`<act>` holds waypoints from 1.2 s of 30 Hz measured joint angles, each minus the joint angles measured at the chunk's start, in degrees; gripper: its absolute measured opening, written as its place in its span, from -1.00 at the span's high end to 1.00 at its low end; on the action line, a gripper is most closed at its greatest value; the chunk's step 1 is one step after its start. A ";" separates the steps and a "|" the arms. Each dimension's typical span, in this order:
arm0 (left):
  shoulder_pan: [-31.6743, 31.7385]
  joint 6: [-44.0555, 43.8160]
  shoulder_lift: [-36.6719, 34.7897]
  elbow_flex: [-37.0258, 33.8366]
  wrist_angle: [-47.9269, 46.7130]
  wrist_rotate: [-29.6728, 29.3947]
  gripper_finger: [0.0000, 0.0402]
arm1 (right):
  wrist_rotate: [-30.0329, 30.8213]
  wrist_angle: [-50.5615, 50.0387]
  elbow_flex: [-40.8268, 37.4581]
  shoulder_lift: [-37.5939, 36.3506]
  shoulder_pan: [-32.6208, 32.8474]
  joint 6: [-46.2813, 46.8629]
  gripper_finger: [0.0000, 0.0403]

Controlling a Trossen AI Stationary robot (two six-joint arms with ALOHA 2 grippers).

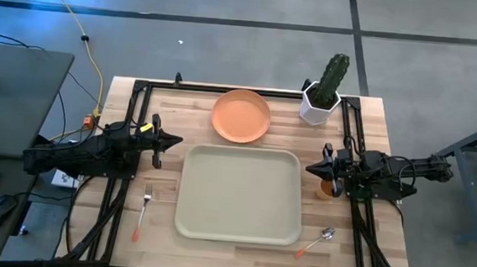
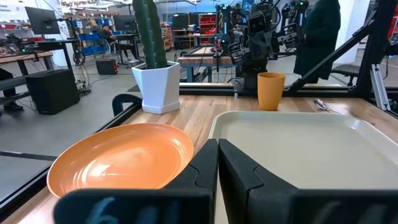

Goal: Pick and place plate/cup/fork/spoon on tray

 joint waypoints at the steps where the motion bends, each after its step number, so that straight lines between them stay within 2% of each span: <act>1: 0.00 -0.02 0.00 -0.01 0.01 0.00 0.98 | -0.02 -0.01 -0.01 0.00 0.01 0.00 1.00; 19: 0.00 0.00 0.00 0.00 0.43 0.00 0.98 | 0.00 0.00 -0.01 -0.01 0.01 0.00 1.00; 23: 0.04 1.38 0.02 -0.03 2.72 -4.27 0.98 | -0.02 0.00 -0.01 0.00 0.00 0.00 1.00; 25: 0.04 1.15 0.04 -0.03 3.59 -5.90 0.98 | 0.09 0.00 0.00 0.01 -0.09 -3.96 1.00; 27: 0.07 -1.68 0.09 -0.03 6.71 -6.08 0.98 | 0.22 0.00 0.00 0.00 -0.30 -13.38 1.00; 30: 0.07 -7.71 0.06 -0.02 9.03 -5.89 0.98 | 0.42 1.85 0.00 0.00 -0.33 -20.57 1.00; 33: 0.07 -12.70 0.07 -0.03 10.91 -8.94 0.98 | 0.99 5.63 0.00 0.00 -0.33 -22.84 1.00; 36: 0.07 -18.30 0.06 -0.03 12.50 -14.37 0.98 | 2.64 9.69 0.00 0.00 -0.31 -20.53 1.00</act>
